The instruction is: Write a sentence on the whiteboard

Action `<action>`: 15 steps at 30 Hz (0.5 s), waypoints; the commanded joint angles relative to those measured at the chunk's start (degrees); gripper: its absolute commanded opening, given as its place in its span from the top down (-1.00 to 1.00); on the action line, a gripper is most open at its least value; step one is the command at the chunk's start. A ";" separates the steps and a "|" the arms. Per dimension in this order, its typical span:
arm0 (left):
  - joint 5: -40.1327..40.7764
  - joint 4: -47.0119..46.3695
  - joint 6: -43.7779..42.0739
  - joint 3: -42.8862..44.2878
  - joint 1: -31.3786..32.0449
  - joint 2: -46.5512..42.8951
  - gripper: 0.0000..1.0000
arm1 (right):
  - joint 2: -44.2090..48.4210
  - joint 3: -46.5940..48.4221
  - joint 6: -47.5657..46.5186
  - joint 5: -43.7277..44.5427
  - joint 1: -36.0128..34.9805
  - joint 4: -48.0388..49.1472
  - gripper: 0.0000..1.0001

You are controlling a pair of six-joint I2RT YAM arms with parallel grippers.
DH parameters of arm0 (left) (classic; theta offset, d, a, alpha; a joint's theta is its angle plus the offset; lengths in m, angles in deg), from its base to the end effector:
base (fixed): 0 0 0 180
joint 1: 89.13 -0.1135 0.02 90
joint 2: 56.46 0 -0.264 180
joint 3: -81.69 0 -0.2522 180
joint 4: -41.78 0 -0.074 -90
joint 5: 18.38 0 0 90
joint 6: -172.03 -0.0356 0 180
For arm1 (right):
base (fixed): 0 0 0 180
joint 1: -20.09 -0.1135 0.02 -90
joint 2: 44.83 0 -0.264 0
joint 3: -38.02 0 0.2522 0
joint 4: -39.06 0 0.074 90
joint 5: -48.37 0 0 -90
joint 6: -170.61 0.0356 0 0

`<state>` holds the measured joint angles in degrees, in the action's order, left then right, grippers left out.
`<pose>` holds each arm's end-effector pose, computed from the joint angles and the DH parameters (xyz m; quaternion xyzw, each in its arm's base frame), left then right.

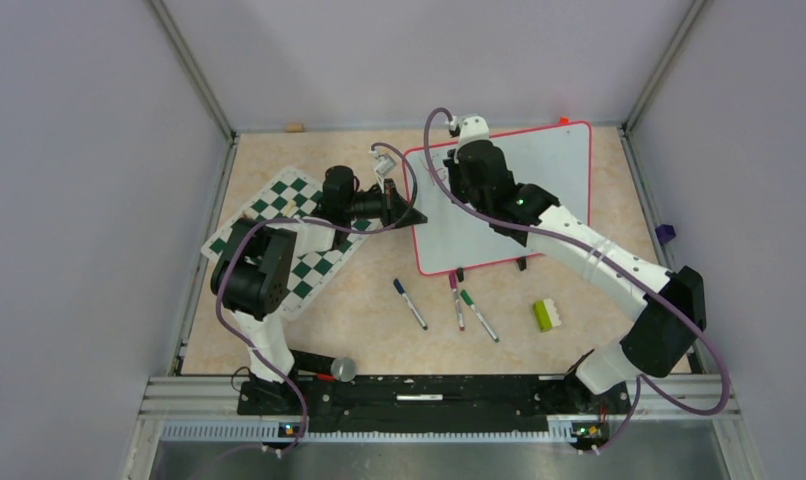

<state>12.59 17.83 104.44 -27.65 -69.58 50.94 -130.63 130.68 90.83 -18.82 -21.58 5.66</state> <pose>0.3583 -0.1596 0.1941 0.2903 0.6875 -0.5539 0.3691 0.2681 0.2201 0.3592 -0.1259 0.8307 0.0743 0.5372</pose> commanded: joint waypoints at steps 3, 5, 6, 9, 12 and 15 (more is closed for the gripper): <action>0.20 2.29 -9.49 -1.27 0.86 1.95 1.00 | -0.43 3.40 -0.07 -1.27 0.71 2.26 1.00; 0.17 2.29 -9.44 -1.26 0.92 1.94 1.00 | 0.14 3.29 -0.08 -1.30 0.71 2.17 1.00; 0.10 2.25 -9.44 -1.27 0.93 1.95 1.00 | 0.48 3.20 -0.04 -1.38 0.71 2.09 1.00; 0.09 2.28 -9.49 -1.27 0.88 2.04 1.00 | 1.96 2.38 0.09 -1.48 0.71 2.06 1.00; -0.03 2.23 -9.49 -1.26 0.88 2.00 1.00 | 4.03 1.39 0.24 -1.41 0.70 2.21 1.00; -0.03 2.21 -9.49 -1.27 0.93 1.99 1.00 | 5.72 0.42 0.19 -1.09 0.71 2.62 1.00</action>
<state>12.31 17.54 104.33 -27.65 -69.56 50.94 -129.63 130.96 90.85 -19.96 -21.47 5.82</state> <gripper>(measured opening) 0.083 0.096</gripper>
